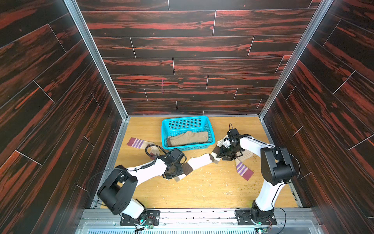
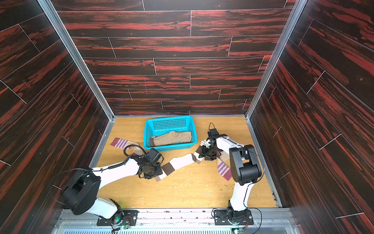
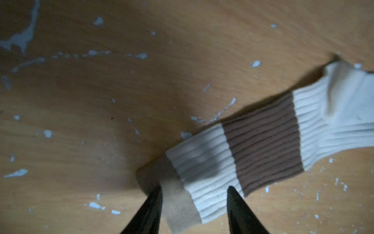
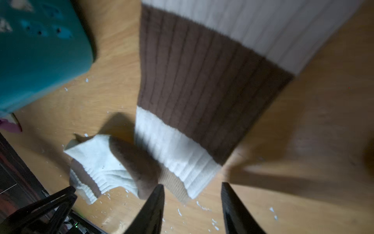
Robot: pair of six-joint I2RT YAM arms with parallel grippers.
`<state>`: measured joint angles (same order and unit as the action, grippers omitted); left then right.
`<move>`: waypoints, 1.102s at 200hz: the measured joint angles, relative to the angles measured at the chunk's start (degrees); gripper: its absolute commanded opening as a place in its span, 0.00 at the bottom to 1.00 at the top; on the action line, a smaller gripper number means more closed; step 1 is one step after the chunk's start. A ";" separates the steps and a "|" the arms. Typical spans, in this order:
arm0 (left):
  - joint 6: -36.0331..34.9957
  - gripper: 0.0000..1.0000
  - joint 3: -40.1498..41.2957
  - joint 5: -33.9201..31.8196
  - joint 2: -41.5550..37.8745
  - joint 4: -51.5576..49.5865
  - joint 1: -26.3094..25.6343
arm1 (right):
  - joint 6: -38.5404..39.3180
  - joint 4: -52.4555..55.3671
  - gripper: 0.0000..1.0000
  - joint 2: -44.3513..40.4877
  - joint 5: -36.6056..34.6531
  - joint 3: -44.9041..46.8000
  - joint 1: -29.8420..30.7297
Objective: Place the socks together as a pair
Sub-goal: Pick up the sock at the center of the board, then place the sock at the center of the board.
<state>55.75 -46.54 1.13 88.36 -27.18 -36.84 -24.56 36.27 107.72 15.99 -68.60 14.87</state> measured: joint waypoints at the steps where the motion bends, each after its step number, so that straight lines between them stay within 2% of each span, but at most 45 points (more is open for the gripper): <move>1: 0.04 0.52 0.02 -0.04 0.09 0.00 0.02 | -0.17 -0.04 0.42 0.00 0.00 0.00 0.00; 20: 1.29 0.52 0.46 -1.64 0.33 0.15 0.11 | -1.79 -0.92 0.32 0.33 0.11 0.70 0.00; 49: 1.66 0.51 0.98 -3.50 0.02 -0.11 0.90 | -4.94 -3.45 0.06 -0.20 -0.02 3.50 -0.11; 62: 1.53 0.51 1.60 -4.02 -0.50 -0.07 2.03 | -6.58 -4.98 0.00 -1.14 0.13 5.05 -0.15; 95: -0.24 0.54 4.70 -5.77 -4.15 -1.68 4.37 | -9.68 -6.38 0.00 -5.22 0.66 8.94 -0.11; 114: -1.73 0.60 5.33 -6.14 -5.62 -3.72 4.63 | -11.45 -6.47 0.00 -8.76 1.62 10.05 -0.11; 142: -3.08 0.70 5.20 -5.90 -9.22 -5.27 4.63 | -13.75 -5.95 0.00 -16.24 4.44 11.41 -0.11; 175: -3.85 0.75 2.43 -5.46 -15.04 -8.28 4.63 | -17.09 -4.15 0.00 -25.40 8.17 13.16 0.76; 195: -3.61 0.76 0.59 -4.74 -18.71 -9.70 4.66 | -20.39 -4.28 0.00 -28.50 10.10 14.88 3.87; 220: -2.75 0.76 -1.22 -3.56 -23.21 -11.34 4.76 | -26.21 -6.12 0.00 -28.89 11.63 17.59 11.98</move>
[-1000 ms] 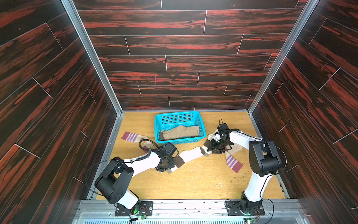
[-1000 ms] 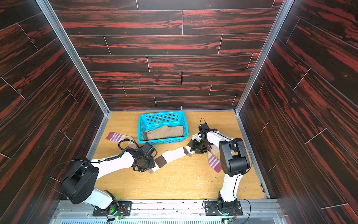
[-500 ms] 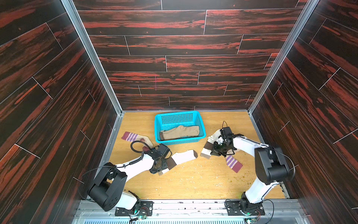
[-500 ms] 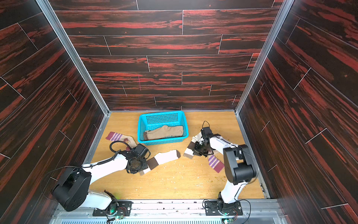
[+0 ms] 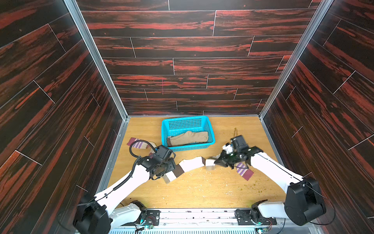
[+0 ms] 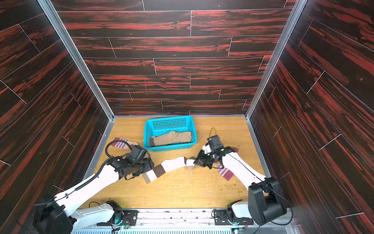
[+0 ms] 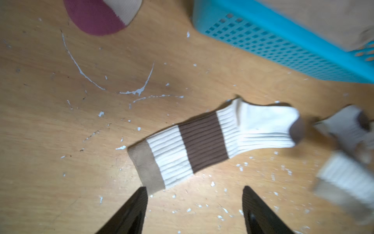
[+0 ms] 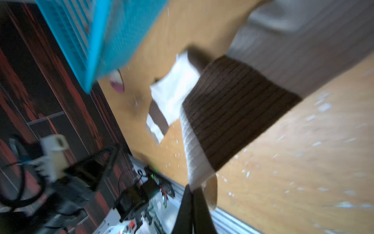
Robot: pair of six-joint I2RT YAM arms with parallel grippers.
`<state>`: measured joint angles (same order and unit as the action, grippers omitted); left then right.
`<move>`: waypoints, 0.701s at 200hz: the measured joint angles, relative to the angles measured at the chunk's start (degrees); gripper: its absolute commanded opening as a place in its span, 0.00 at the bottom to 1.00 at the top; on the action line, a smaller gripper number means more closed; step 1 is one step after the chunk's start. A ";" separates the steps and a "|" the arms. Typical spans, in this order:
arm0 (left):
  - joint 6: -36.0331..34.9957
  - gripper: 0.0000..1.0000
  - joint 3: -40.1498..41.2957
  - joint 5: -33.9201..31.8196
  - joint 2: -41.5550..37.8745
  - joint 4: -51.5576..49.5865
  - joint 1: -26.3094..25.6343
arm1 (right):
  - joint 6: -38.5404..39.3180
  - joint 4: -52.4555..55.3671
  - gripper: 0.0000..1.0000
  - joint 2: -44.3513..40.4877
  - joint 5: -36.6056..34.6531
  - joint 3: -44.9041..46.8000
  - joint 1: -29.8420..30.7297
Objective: Place the socks together as a pair
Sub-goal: Place the sock at the center of the board.
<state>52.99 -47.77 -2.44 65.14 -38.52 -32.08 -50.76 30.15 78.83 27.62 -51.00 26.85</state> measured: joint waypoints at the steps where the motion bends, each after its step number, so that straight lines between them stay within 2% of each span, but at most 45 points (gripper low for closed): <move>1: 0.04 0.76 -0.04 0.00 -0.11 -0.07 0.02 | -0.31 -0.13 0.00 0.07 0.07 0.11 0.46; 32: 1.11 0.76 -0.87 0.87 -5.05 -2.10 0.70 | -6.99 -4.20 0.00 4.50 1.38 0.76 11.78; 77: 0.61 0.76 -2.16 1.90 -8.85 -6.93 1.64 | -17.11 -11.04 0.00 6.36 1.66 3.63 20.96; 92: 0.59 0.76 -2.05 2.56 -10.12 -7.96 1.64 | -19.82 -12.87 0.09 7.15 2.03 4.48 24.52; 106: 0.81 0.76 -1.75 2.93 -11.72 -8.66 1.64 | -21.53 -14.36 0.28 8.55 2.82 4.59 27.19; 122: 1.33 0.76 -1.70 3.06 -13.33 -9.84 1.62 | -21.99 -14.67 0.43 9.01 3.48 5.03 28.72; 140: 2.71 0.76 -0.96 2.10 -15.30 -10.93 0.33 | -21.42 -13.40 0.53 7.19 3.72 6.97 28.87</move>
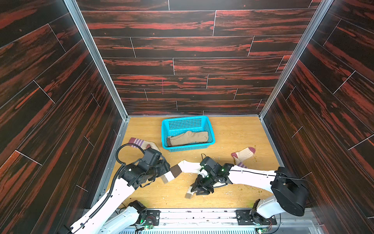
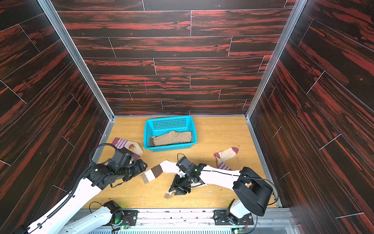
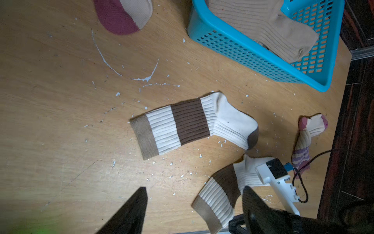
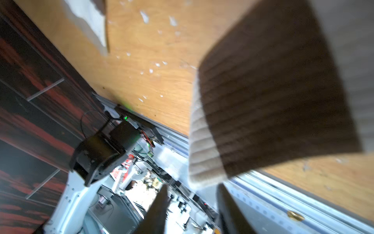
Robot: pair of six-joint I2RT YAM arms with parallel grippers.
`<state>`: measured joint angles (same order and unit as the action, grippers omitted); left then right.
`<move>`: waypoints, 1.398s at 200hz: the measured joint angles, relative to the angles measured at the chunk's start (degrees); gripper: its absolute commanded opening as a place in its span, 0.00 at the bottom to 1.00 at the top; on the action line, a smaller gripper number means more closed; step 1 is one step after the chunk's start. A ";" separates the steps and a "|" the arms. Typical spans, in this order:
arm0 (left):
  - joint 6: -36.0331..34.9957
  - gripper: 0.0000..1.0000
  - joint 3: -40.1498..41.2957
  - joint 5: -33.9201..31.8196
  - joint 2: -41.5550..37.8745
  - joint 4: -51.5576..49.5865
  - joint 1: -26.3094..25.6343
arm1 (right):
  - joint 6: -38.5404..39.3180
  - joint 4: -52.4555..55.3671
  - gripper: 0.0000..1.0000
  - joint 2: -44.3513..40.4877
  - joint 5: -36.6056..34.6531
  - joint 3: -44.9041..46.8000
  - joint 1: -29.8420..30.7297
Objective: Place the socks together as a pair
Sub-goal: Place the sock at the center of the board, then pick up the sock at the center of the board.
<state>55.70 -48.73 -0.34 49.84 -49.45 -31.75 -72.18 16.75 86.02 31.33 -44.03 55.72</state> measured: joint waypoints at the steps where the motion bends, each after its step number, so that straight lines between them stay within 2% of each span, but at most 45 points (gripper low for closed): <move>1: 0.07 0.76 0.07 -0.11 -0.11 -0.02 -0.09 | 0.07 0.09 0.53 -0.11 0.02 0.11 0.00; 28: 3.56 0.76 1.49 -2.67 -1.66 -0.44 -5.16 | 2.38 7.02 0.57 -7.26 -0.96 2.91 -0.13; 55: 7.91 0.75 1.49 -6.58 0.15 -0.39 -14.19 | 7.48 15.96 0.58 -15.10 -4.31 2.49 -1.44; 77: 13.64 0.75 2.82 -8.07 3.21 1.70 -22.25 | 14.82 24.15 0.58 -19.34 -9.16 1.55 -8.02; 97: 19.28 0.74 5.51 -8.52 6.16 4.76 -28.33 | 22.75 29.94 0.58 -19.19 -14.43 -0.72 -15.72; 114: 23.34 0.67 7.26 -8.59 9.51 8.00 -31.74 | 29.27 32.87 0.58 -17.57 -18.21 -2.91 -20.92; 151: 30.36 0.61 10.47 -8.07 16.70 14.40 -34.53 | 39.12 33.81 0.57 -11.23 -21.97 -5.22 -29.22; 207: 36.06 0.58 13.42 -7.41 21.77 22.45 -35.74 | 44.81 30.88 0.55 -5.14 -21.68 -6.95 -36.17; 247: 37.16 0.56 13.42 -5.51 27.10 26.05 -36.15 | 46.01 27.85 0.54 -1.95 -20.85 -5.86 -37.13; 279: 37.77 0.55 13.60 -4.68 27.30 25.92 -36.54 | 46.23 25.66 0.53 -0.33 -20.04 -4.63 -37.27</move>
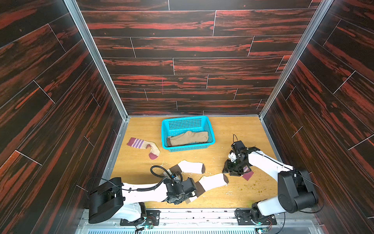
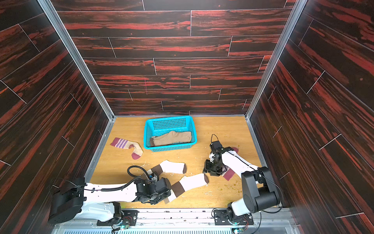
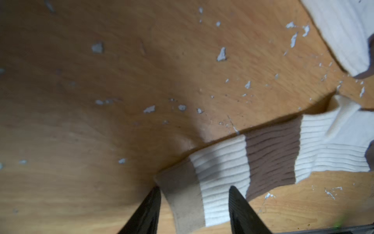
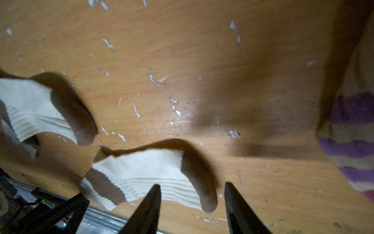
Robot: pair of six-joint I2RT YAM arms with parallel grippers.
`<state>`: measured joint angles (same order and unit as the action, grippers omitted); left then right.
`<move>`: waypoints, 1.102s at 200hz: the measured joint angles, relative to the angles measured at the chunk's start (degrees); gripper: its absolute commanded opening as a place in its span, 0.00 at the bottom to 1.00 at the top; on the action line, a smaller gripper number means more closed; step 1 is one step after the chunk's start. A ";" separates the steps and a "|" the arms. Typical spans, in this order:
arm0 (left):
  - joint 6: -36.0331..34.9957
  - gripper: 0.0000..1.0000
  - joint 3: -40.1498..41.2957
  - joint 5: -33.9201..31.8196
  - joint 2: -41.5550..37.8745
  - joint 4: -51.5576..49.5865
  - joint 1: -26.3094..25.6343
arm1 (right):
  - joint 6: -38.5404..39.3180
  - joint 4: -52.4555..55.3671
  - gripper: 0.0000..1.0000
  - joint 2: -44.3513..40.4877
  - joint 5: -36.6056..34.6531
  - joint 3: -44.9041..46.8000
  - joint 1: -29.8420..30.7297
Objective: Place the socks together as a pair
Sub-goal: Pick up the sock at the center of the board.
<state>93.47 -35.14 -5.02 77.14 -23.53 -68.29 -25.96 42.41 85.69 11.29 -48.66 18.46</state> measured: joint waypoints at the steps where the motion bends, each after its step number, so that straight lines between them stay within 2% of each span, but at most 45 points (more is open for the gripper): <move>1: -0.02 0.55 0.07 0.04 -0.02 0.02 0.00 | 0.02 -0.11 0.53 0.02 0.04 0.09 0.00; 43: 0.98 0.52 1.73 0.28 -1.55 0.17 -0.04 | -0.02 -2.45 0.52 0.72 0.33 2.89 -0.15; 81: 1.22 0.49 0.44 0.11 0.33 0.44 -0.04 | -0.31 -4.76 0.48 0.92 1.40 5.14 -0.22; 112: 0.87 0.44 -2.60 -0.13 4.35 1.07 -0.04 | -0.90 -6.67 0.37 -0.26 2.60 7.02 -0.52; 133: 0.79 0.33 -3.34 -0.09 5.66 2.01 -0.04 | -1.22 -7.52 0.29 -0.55 3.23 7.76 -0.55; 159: 0.96 0.08 -3.04 -0.09 6.03 2.62 -0.07 | -1.46 -8.04 0.19 -0.68 3.58 8.35 -0.55; 171: 0.76 0.02 -2.67 -0.28 5.92 2.49 -0.13 | -1.70 -8.11 0.14 -0.68 3.85 8.63 -0.52; 205: -0.13 0.00 -2.58 -1.70 4.33 0.20 -0.15 | -2.08 -7.93 0.01 -2.03 4.13 9.42 -0.48; 220: -0.59 0.00 -3.15 -3.02 1.86 -2.58 -0.15 | -2.49 -7.45 0.00 -4.26 4.72 9.46 -0.48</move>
<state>92.88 -38.28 -8.03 79.00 -26.11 -68.45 -28.45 34.96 81.43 16.01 -39.20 17.98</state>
